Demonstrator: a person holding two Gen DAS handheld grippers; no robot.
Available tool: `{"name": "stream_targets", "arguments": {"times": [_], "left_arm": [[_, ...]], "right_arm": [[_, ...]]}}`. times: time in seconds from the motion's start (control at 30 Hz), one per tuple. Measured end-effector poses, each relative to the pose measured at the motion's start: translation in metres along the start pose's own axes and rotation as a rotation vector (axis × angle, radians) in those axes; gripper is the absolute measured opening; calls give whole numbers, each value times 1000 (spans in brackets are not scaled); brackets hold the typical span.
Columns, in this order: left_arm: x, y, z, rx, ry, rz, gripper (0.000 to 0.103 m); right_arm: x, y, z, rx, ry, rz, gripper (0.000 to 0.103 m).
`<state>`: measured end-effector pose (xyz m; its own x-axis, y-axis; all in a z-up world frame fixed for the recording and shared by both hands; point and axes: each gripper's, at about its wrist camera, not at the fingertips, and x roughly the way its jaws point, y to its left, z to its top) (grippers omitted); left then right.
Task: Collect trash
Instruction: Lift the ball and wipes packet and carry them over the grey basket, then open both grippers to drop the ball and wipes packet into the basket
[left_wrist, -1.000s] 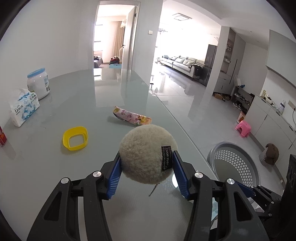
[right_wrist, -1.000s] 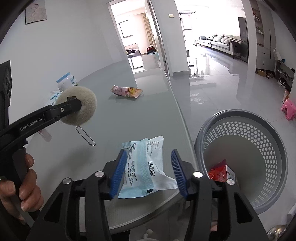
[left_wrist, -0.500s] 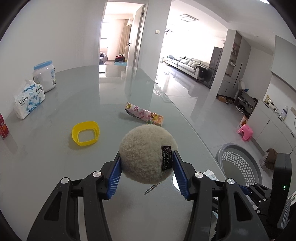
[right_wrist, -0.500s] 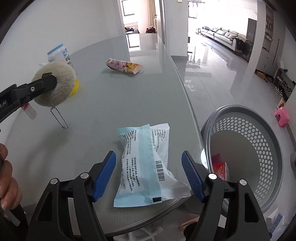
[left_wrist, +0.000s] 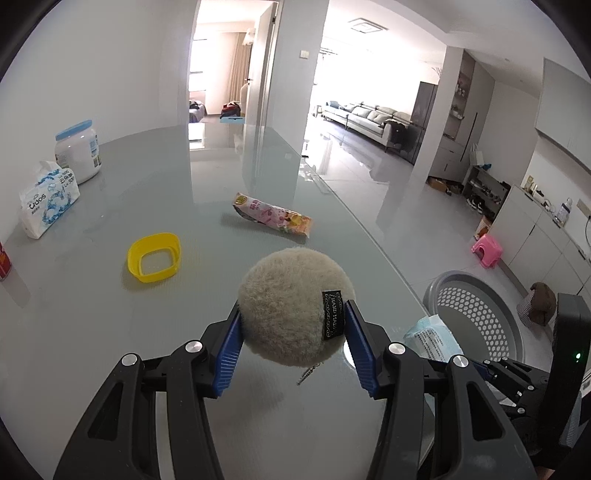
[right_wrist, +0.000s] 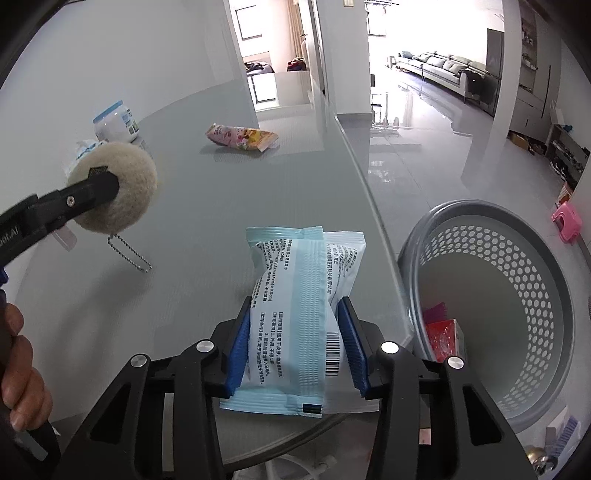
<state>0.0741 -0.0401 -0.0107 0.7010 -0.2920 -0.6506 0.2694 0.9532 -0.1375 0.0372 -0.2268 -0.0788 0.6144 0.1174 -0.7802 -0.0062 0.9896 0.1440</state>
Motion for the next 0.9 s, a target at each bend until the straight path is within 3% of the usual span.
{"name": "stream_targets", "arguments": {"times": [0.5,0.9], "left_arm": [[50,-143,-10,209,114,-227,51],[96,-211,-17,305,202,-302,51]], "right_arm": [[-53,-148,-31,303,-111,-170,44],[-46,-192,-38,375,-106,-183,44]]}}
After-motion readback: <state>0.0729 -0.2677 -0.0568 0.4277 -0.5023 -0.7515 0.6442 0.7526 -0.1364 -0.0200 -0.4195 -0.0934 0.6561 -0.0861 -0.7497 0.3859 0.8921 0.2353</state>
